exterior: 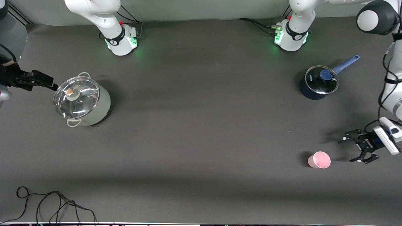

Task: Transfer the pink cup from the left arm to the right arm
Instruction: 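Move the left gripper down beside the pink cup, then close the left gripper around the pink cup, then lift the pink cup with the left gripper toward the table middle, then reach the right gripper to the cup rim and grasp it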

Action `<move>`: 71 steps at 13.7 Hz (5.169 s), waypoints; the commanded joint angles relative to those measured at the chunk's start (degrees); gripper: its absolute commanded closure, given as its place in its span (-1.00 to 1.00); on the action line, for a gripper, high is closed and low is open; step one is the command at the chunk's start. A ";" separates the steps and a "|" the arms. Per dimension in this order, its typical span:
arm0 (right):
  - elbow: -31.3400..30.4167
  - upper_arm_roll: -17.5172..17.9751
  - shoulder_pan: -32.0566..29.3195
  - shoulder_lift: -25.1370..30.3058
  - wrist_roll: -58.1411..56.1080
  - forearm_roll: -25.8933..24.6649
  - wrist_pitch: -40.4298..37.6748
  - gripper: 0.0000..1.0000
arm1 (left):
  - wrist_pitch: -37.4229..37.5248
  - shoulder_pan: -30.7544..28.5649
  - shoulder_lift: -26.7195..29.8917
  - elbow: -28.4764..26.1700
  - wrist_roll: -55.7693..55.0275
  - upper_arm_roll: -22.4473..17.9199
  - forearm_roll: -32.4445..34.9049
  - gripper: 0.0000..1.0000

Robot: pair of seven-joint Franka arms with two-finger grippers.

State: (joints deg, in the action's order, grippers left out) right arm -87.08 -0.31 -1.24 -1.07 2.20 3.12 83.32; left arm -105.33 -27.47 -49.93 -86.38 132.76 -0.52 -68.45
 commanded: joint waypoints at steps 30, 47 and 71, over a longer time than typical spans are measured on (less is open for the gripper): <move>0.95 0.05 -0.08 -0.43 0.96 0.31 -0.62 -1.00 | -7.26 5.68 -6.76 -4.15 15.52 4.30 -25.42 -0.11; 3.13 -0.48 1.76 -1.22 20.24 3.54 -3.68 -0.99 | -58.91 7.52 33.58 -31.24 12.98 60.60 -62.41 -0.08; 28.28 -0.48 35.95 -22.83 100.28 19.57 1.92 -0.99 | -73.09 13.24 33.32 -21.20 3.82 68.10 -62.42 -0.11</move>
State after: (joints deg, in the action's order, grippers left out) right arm -61.64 -0.12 33.31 -21.12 100.13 23.37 83.74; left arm -176.76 -15.38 -16.59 -108.89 136.79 68.16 -129.93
